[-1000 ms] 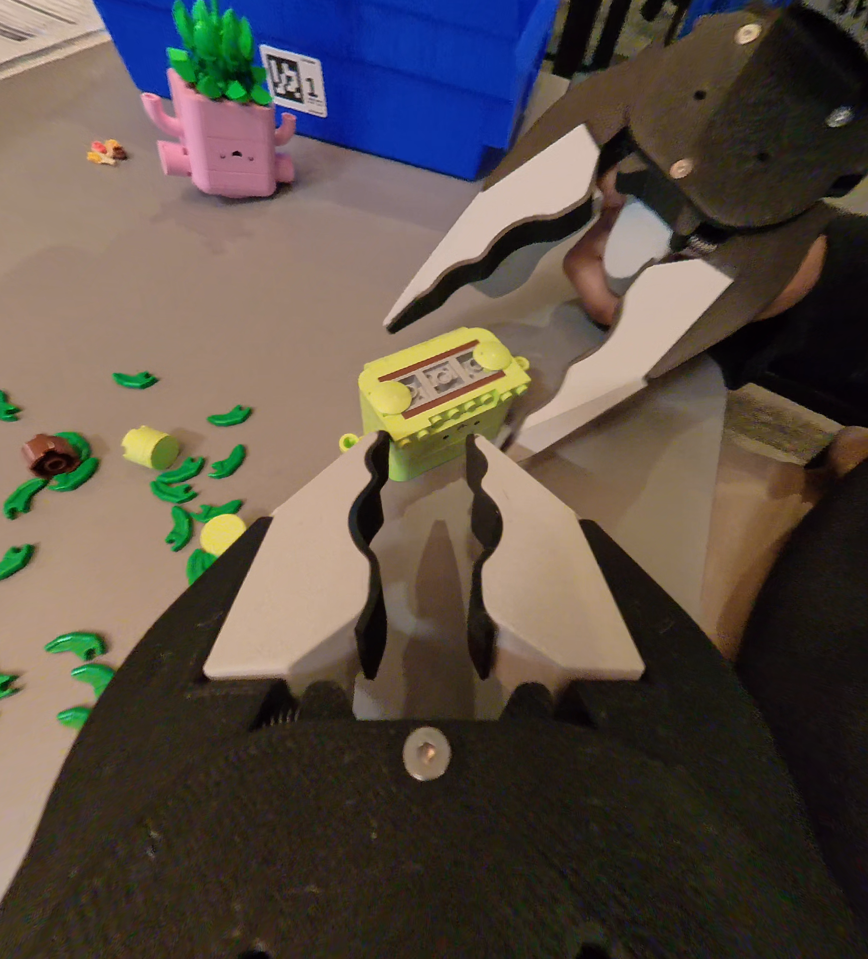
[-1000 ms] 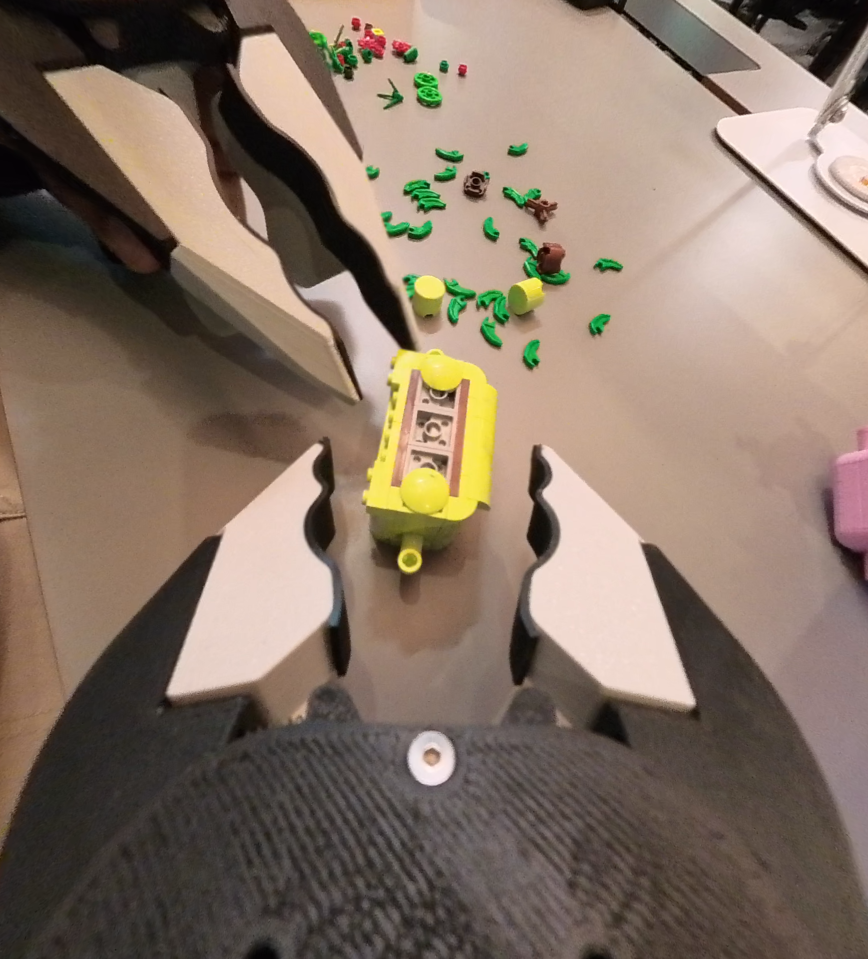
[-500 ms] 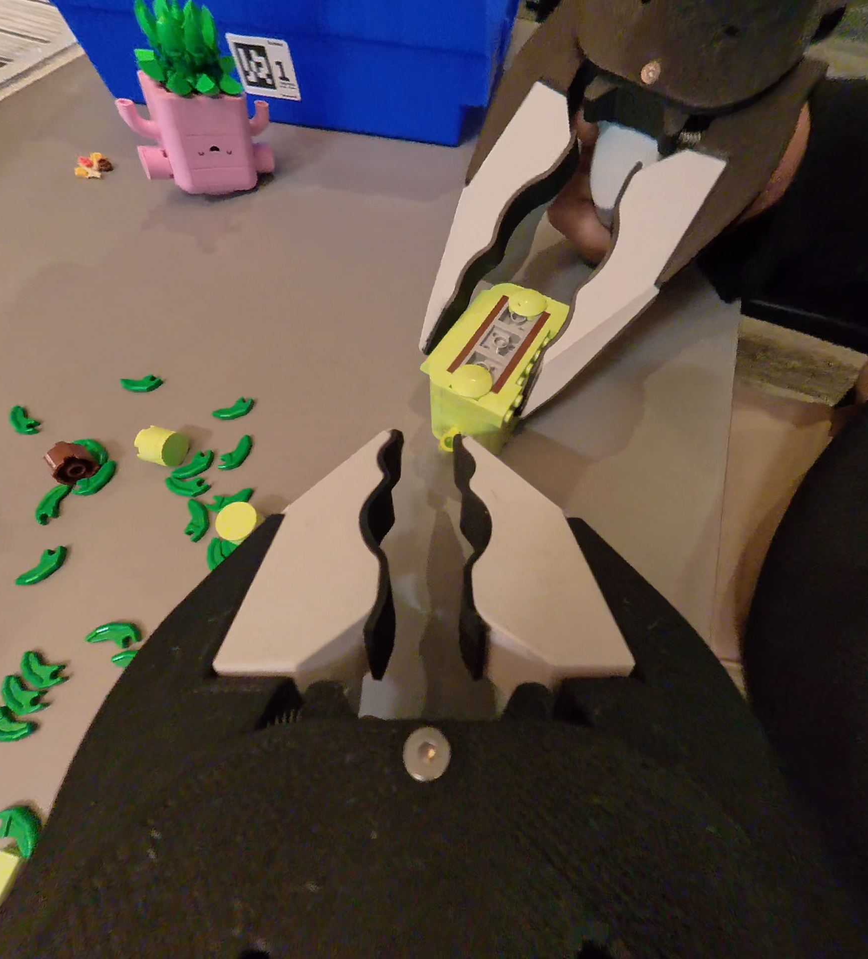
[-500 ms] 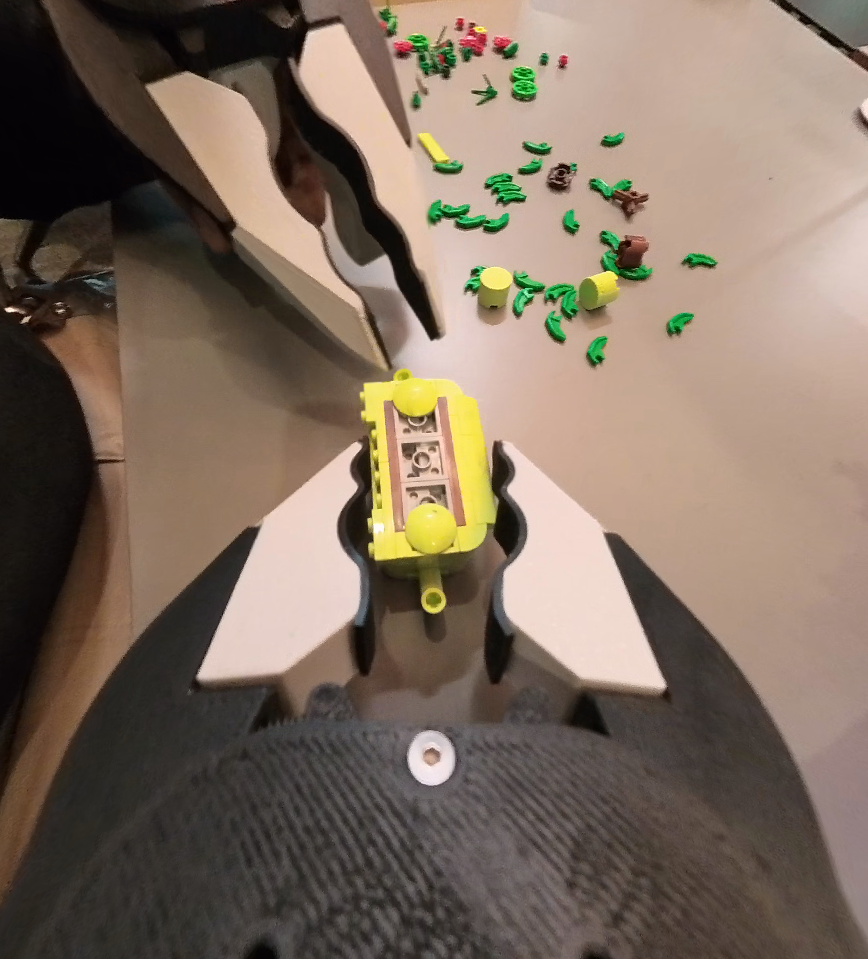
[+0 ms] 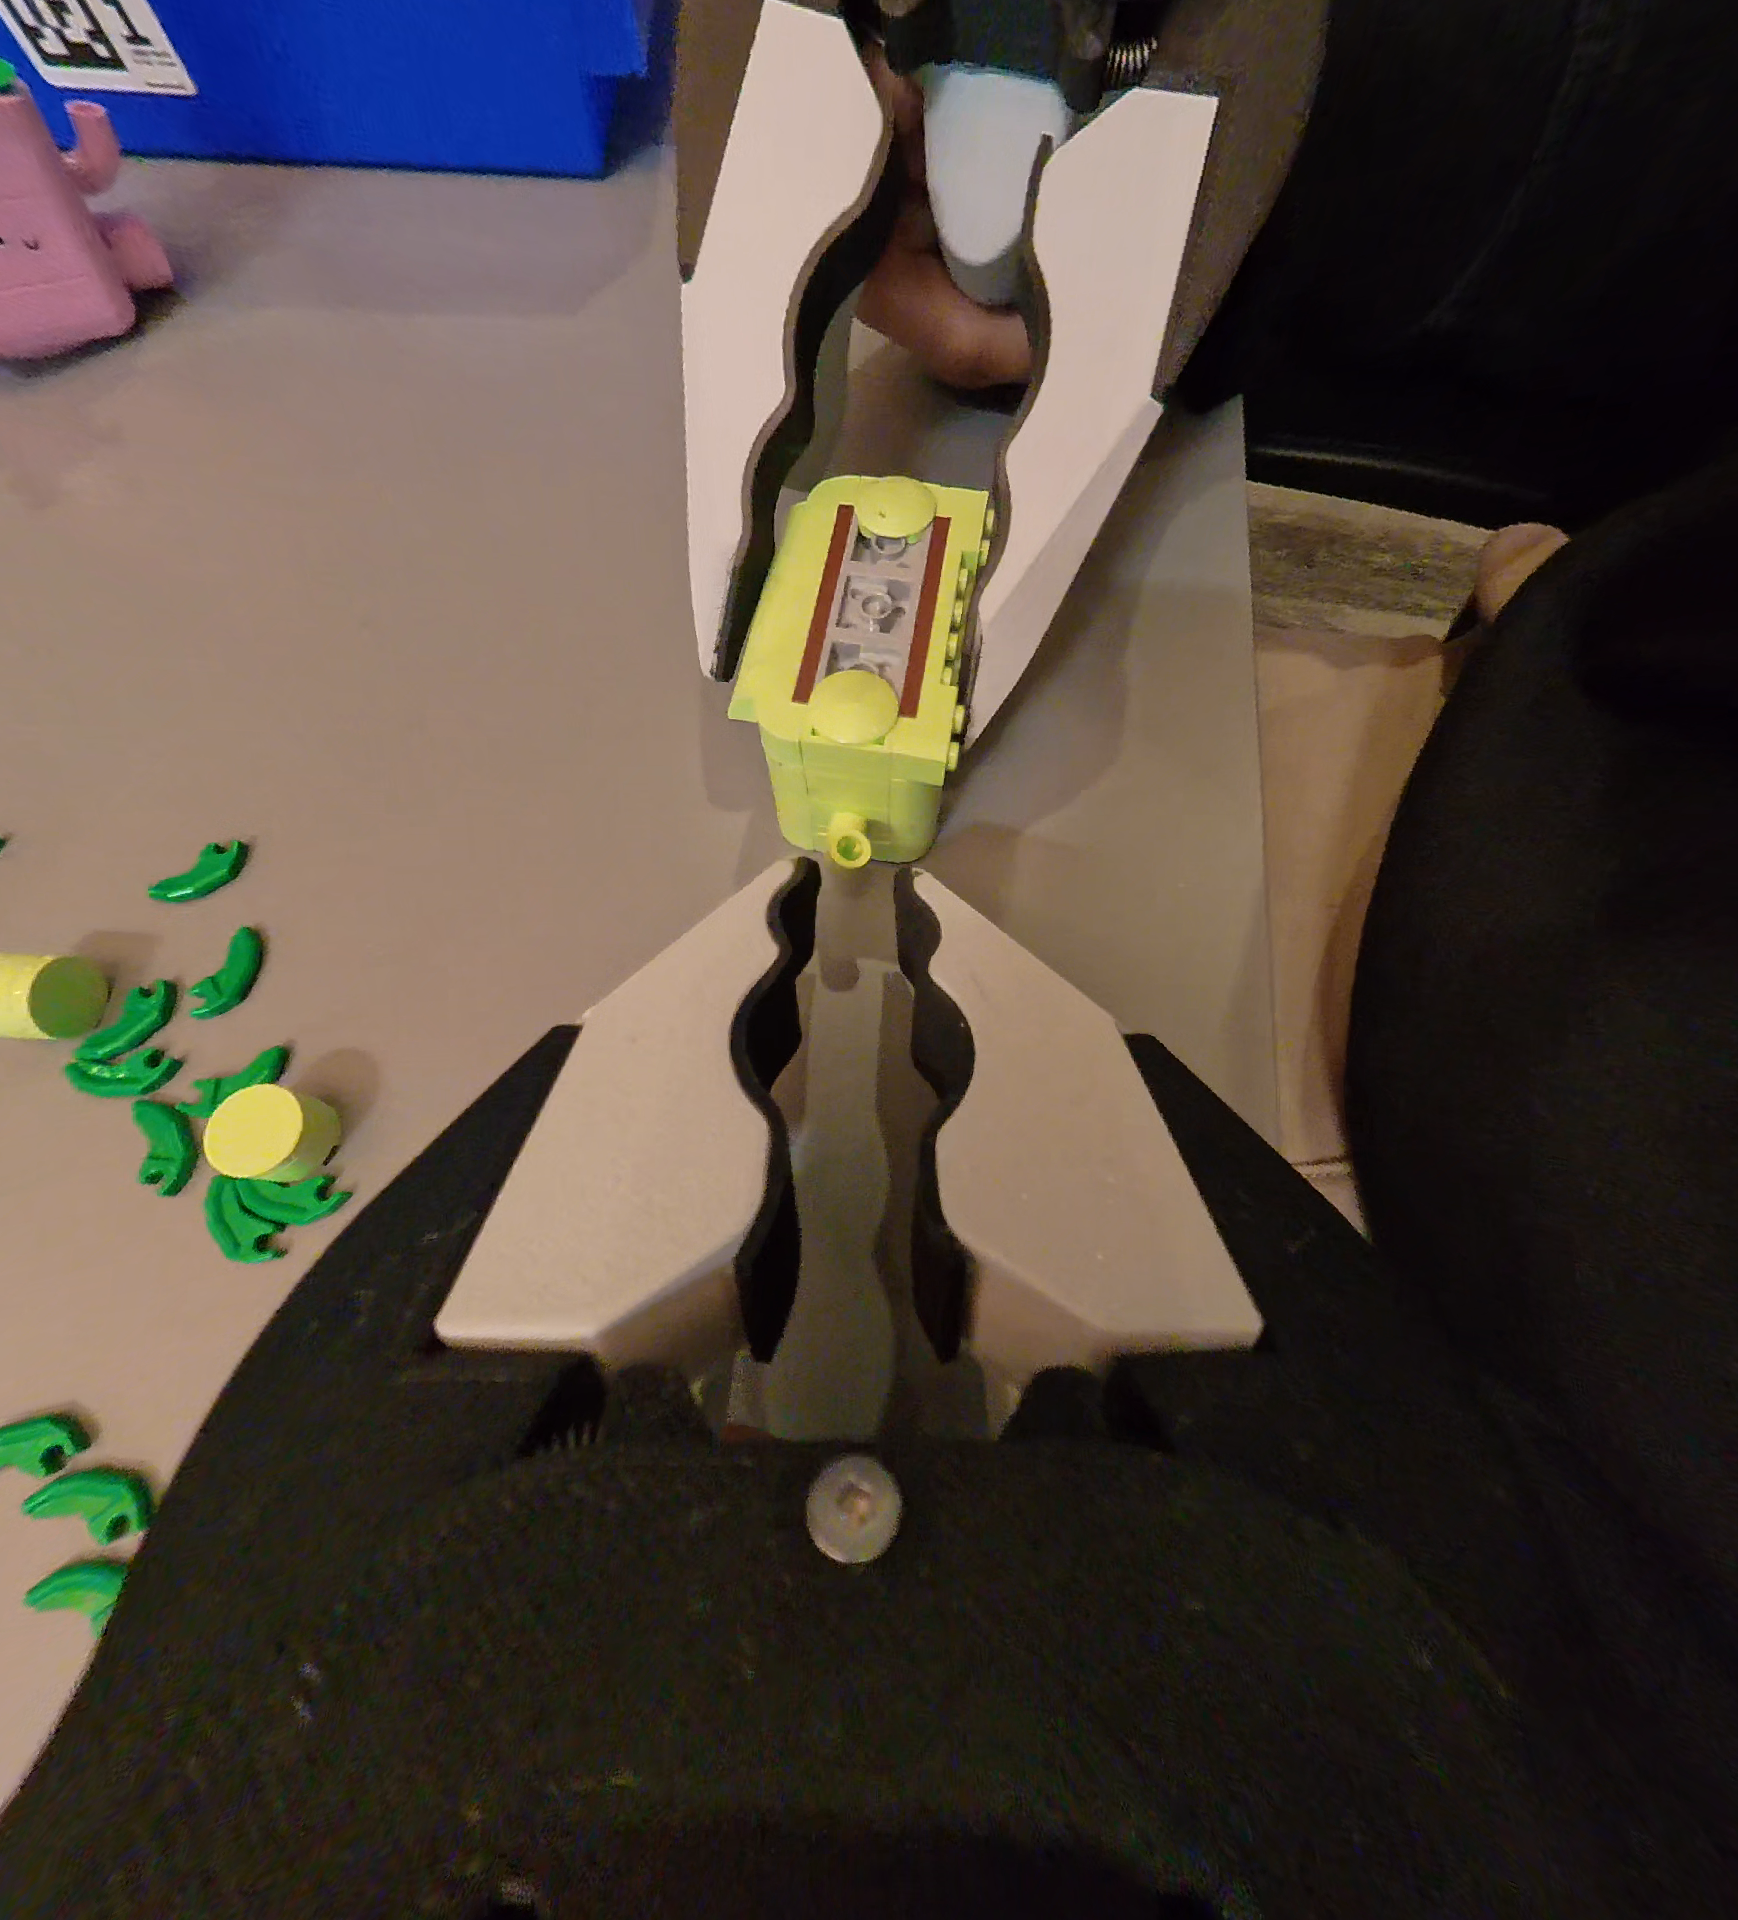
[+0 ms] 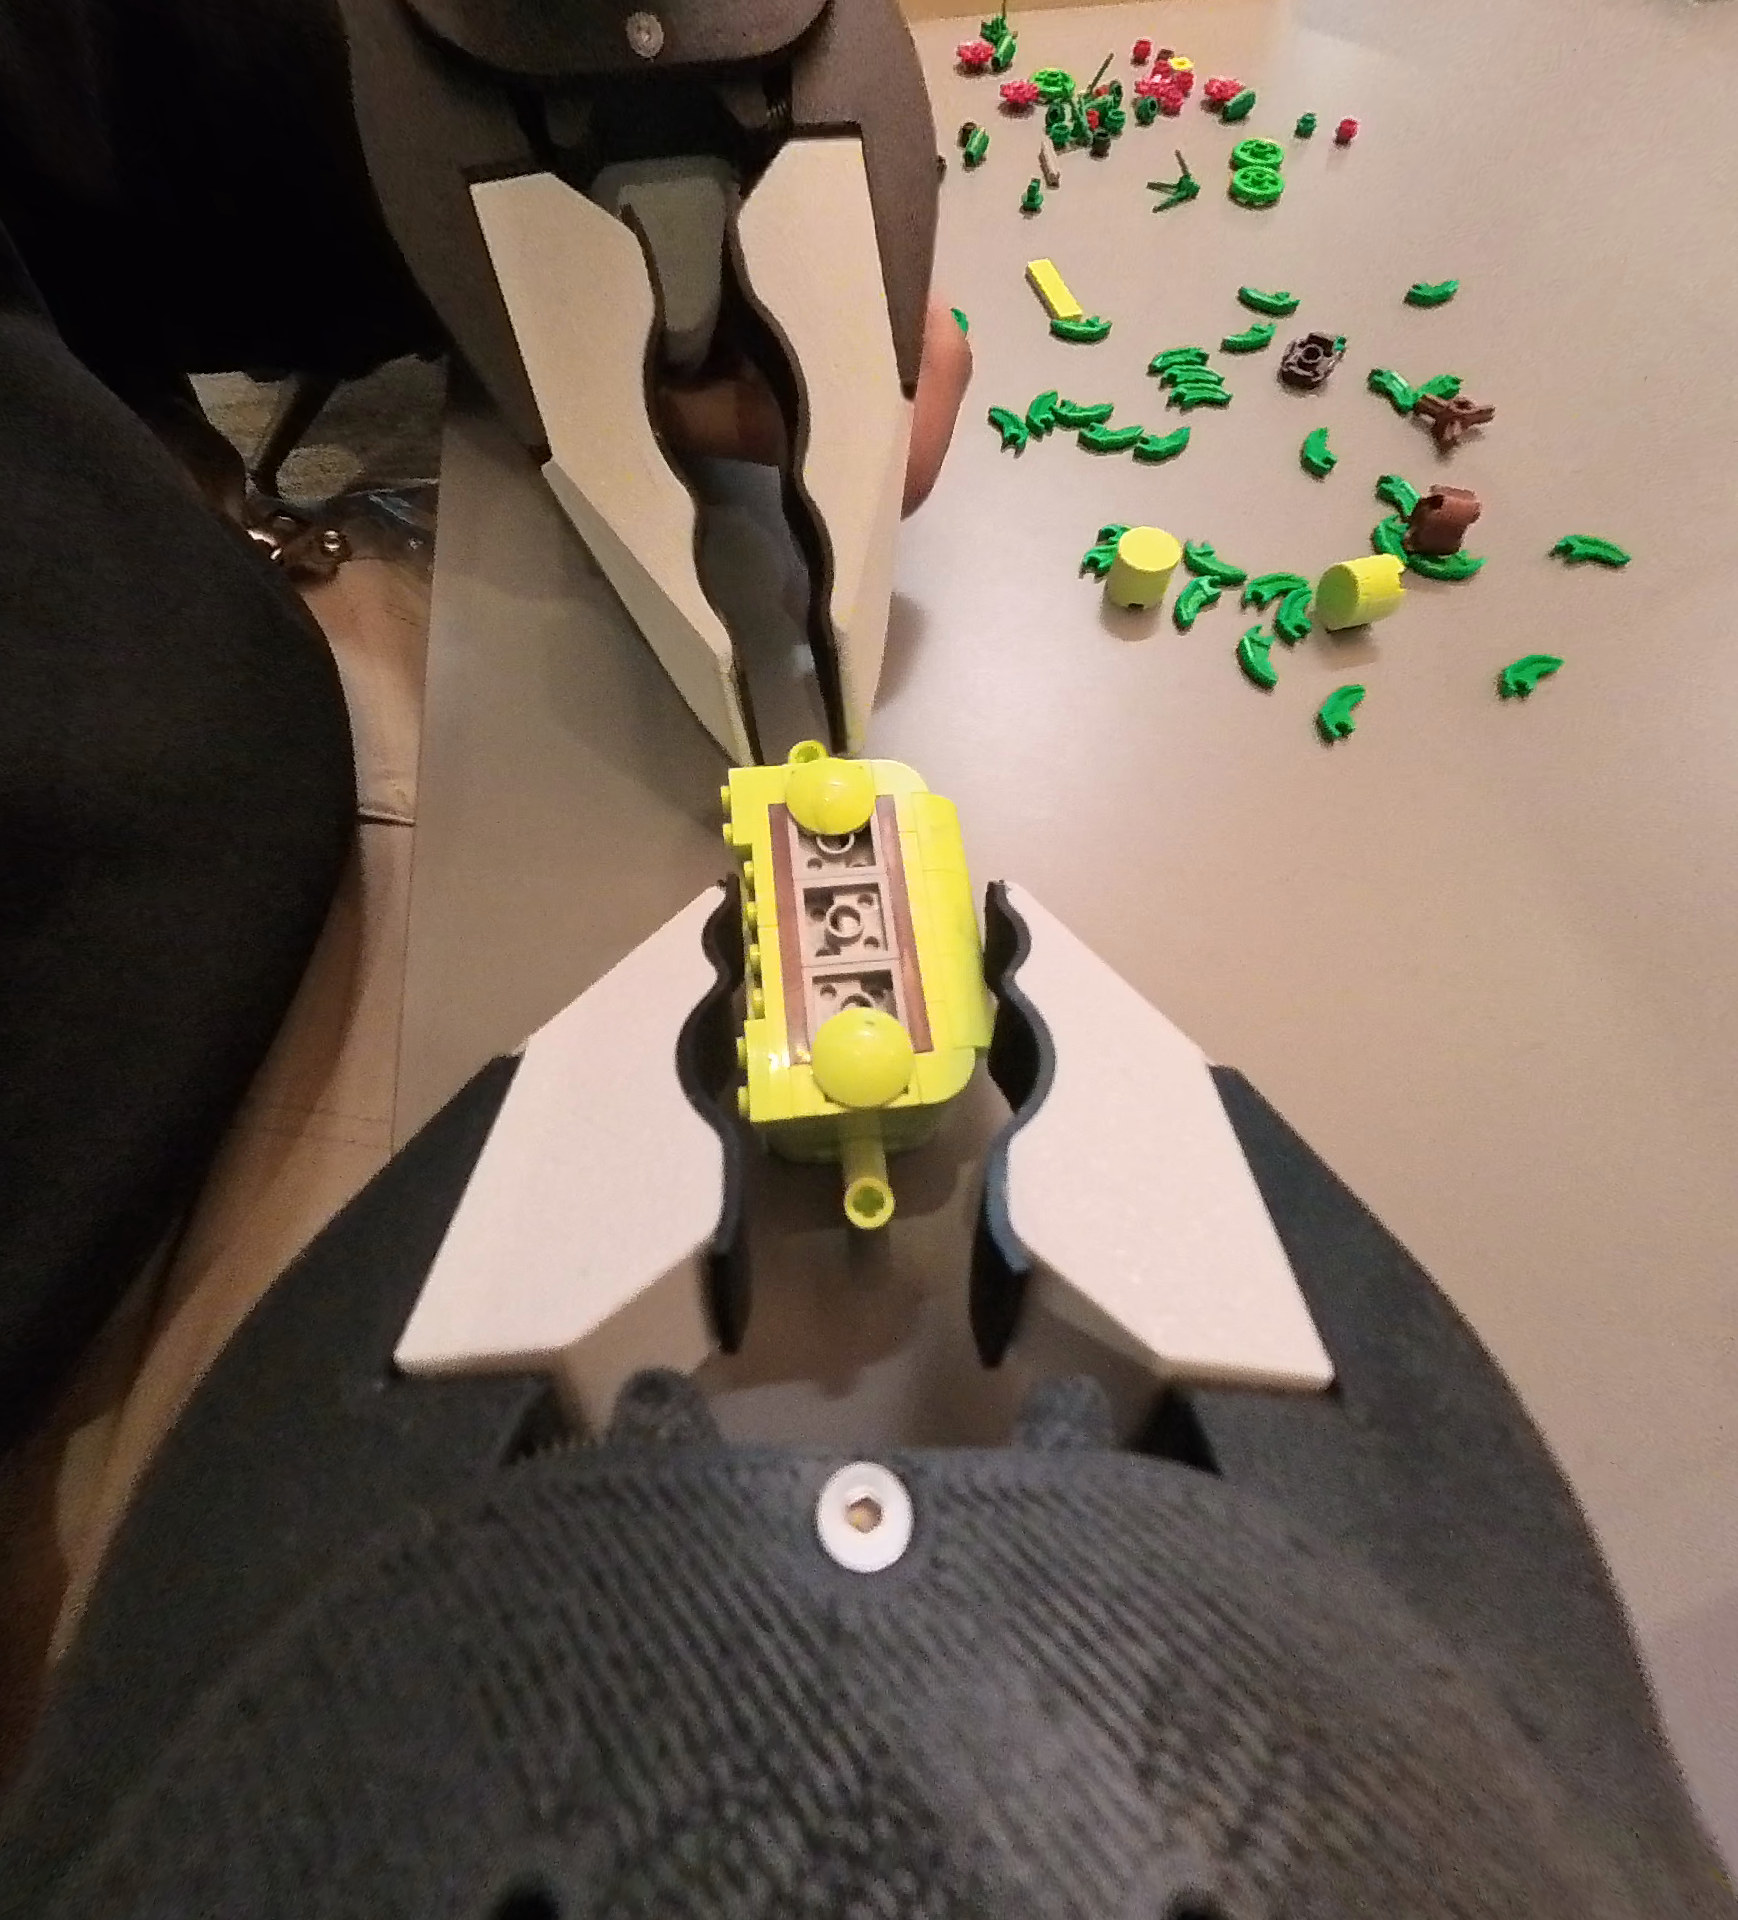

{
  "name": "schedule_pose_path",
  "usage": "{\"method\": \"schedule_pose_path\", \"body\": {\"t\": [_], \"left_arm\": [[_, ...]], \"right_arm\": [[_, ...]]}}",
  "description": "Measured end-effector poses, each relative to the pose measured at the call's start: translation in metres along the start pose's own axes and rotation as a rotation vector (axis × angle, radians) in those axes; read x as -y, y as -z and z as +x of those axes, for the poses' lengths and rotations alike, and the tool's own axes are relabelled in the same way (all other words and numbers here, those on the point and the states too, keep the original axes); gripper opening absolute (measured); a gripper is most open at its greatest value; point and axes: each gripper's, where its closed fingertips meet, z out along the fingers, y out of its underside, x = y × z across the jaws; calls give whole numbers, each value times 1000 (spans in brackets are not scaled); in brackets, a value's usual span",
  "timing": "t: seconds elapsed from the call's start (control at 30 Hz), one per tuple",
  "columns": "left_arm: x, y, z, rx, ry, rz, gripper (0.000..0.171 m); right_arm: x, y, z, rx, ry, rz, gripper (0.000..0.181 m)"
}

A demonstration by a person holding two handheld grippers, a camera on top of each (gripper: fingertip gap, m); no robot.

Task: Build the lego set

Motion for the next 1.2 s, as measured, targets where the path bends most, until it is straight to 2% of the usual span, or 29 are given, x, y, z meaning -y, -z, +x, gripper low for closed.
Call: {"method": "schedule_pose_path", "body": {"t": [0.1, 0.3, 0.83, 1.0, 1.1, 1.2], "left_arm": [[3, 0, 1, -8, -15, 17, 8], [3, -6, 0, 6, -68, -11, 8], [4, -7, -1, -66, 41, -5, 6], [4, -7, -1, -37, 8, -8, 6], [-1, -11, -4, 5, -13, -46, 16], [-4, -14, -1, 1, -42, -74, 12]], "right_arm": [[0, 0, -2, 4, 15, -1, 45], [0, 0, -3, 10, 17, -2, 45], [-1, -1, -4, 8, 29, -5, 45], [0, -1, -3, 6, 27, -4, 45], [0, -1, -3, 6, 24, -4, 45], [0, -1, -3, 3, 27, -4, 45]]}}
